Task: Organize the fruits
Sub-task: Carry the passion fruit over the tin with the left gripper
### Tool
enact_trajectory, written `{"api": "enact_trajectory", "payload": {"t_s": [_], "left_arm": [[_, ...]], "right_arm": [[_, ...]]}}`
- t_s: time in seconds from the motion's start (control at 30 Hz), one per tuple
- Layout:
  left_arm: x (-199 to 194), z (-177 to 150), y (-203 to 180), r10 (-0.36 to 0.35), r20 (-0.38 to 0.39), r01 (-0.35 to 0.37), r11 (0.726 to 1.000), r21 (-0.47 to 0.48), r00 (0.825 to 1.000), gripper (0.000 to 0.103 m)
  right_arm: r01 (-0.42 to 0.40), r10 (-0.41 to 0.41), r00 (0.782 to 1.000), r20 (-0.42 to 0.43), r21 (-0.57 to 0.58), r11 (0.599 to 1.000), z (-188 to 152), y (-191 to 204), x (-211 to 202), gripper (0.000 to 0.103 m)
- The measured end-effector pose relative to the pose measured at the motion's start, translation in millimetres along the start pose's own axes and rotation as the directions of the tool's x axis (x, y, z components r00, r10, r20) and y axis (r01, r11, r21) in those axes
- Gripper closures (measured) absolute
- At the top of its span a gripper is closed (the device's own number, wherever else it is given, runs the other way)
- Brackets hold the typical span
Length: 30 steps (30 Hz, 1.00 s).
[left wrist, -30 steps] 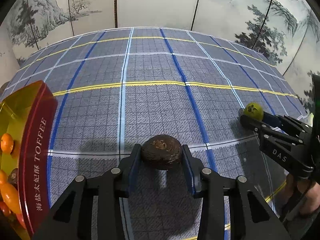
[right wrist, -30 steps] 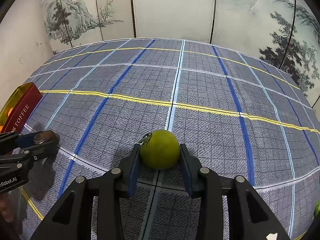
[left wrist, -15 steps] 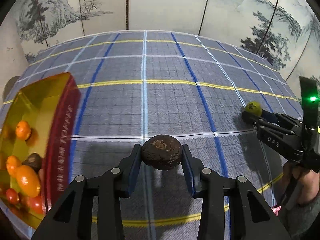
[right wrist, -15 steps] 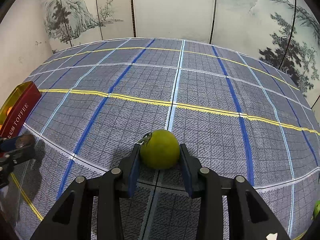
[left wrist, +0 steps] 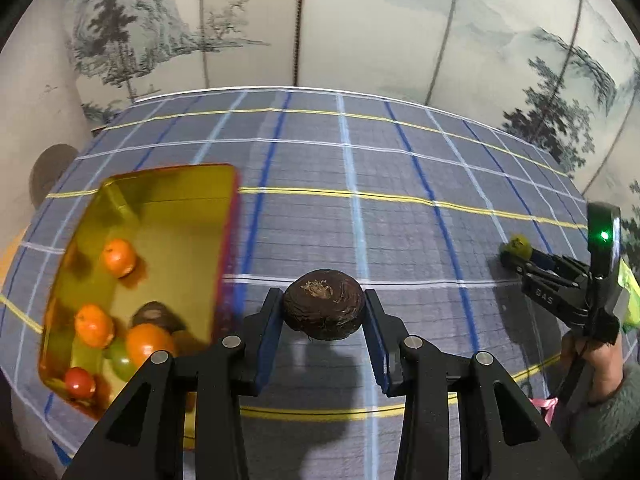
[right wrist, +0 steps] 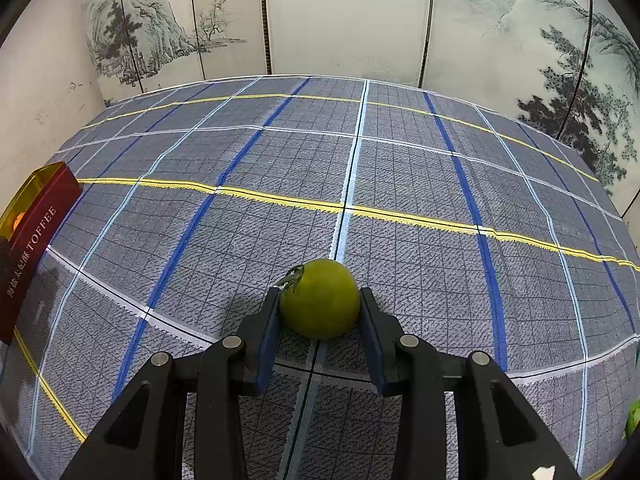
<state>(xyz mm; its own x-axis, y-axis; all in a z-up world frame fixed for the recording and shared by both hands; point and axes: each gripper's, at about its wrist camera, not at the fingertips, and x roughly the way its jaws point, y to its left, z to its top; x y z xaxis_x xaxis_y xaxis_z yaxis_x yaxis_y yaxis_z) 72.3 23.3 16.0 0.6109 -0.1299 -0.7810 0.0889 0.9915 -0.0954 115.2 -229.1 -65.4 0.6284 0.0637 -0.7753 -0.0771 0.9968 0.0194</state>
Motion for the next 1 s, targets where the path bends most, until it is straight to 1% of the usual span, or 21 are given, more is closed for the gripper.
{"api": "enact_trajectory", "payload": {"t_s": [0.37, 0.53, 0.7, 0.8, 0.93, 1.0], "left_arm": [[-16, -3, 67, 0.092, 0.008, -0.091, 0.99, -0.105, 0.996, 0.062], [-22, -5, 94, 0.131, 0.01, -0.128, 0.982, -0.136, 0.991, 0.062], [-30, -4, 123, 0.187, 0.015, -0.182, 0.97, -0.164, 0.982, 0.062], [-34, -4, 141, 0.201, 0.009, -0.196, 0.962, -0.192, 0.98, 0.062], [-34, -9, 155, 0.217, -0.001, -0.212, 0.955, -0.209, 0.976, 0.062], [-33, -15, 157, 0.206, -0.014, -0.204, 0.956, -0.212, 0.978, 0.062]], "right_arm": [[0.001, -0.001, 1.0, 0.0, 0.0, 1.0, 0, 0, 0, 0.068], [0.002, -0.002, 1.0, 0.0, -0.001, 1.0, 0, 0, 0, 0.068], [0.001, -0.001, 1.0, 0.0, 0.0, 1.0, 0, 1, 0, 0.068], [0.002, -0.002, 1.0, 0.0, -0.001, 1.0, 0, 0, 0, 0.068], [0.002, -0.002, 1.0, 0.0, -0.001, 1.0, 0, 0, 0, 0.068], [0.002, -0.002, 1.0, 0.0, 0.0, 1.0, 0, 0, 0, 0.068]]}}
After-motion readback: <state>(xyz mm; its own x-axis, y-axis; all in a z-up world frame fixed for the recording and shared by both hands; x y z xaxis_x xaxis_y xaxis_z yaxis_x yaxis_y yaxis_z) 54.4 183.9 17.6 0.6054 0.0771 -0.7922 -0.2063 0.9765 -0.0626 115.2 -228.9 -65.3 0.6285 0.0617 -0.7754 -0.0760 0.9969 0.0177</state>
